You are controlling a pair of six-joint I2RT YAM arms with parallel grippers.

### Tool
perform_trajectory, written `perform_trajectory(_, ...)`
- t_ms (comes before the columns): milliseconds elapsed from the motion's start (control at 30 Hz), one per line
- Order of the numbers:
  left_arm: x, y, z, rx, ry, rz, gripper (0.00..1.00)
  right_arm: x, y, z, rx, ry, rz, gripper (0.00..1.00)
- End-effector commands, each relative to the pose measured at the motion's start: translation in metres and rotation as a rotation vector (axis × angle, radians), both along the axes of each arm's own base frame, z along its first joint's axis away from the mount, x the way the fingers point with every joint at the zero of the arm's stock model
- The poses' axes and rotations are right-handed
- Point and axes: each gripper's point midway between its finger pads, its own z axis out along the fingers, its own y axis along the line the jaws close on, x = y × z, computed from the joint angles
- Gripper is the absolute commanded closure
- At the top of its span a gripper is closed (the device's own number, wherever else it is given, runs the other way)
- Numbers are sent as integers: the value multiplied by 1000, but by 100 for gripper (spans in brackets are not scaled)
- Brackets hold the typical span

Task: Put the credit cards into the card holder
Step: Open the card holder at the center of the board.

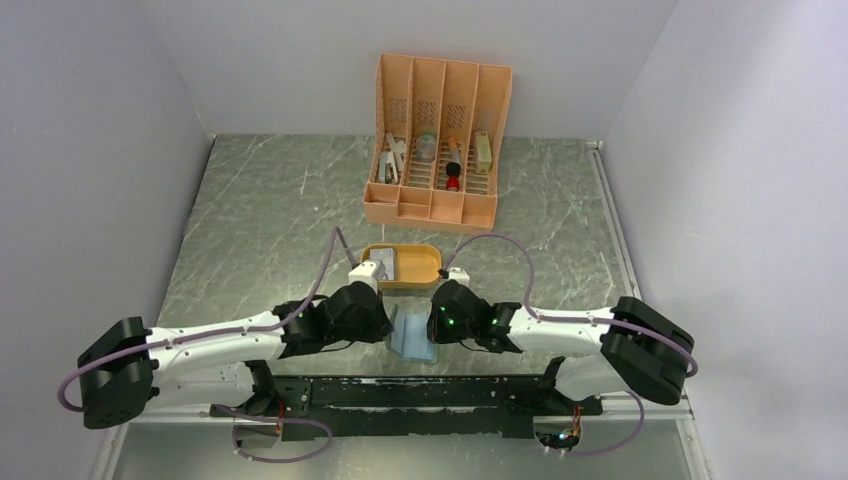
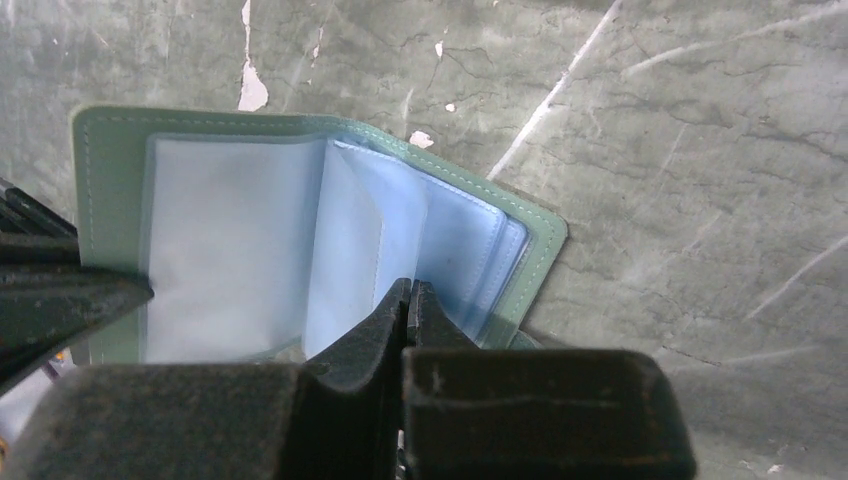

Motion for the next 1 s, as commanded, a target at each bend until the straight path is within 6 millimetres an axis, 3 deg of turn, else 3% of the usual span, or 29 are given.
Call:
perform_trajectory(0,-2,35,-30,122,9,73,95,-4,-23,-15,-88,16,-15,100)
perform_trajectory(600,-6,51,-55,194,33,98,95,-6,-24,-12,-71,10,-16,100)
perform_trajectory(967,-3,32,-72,204,54,58,95,-1,-10,17,38,-43,5,100)
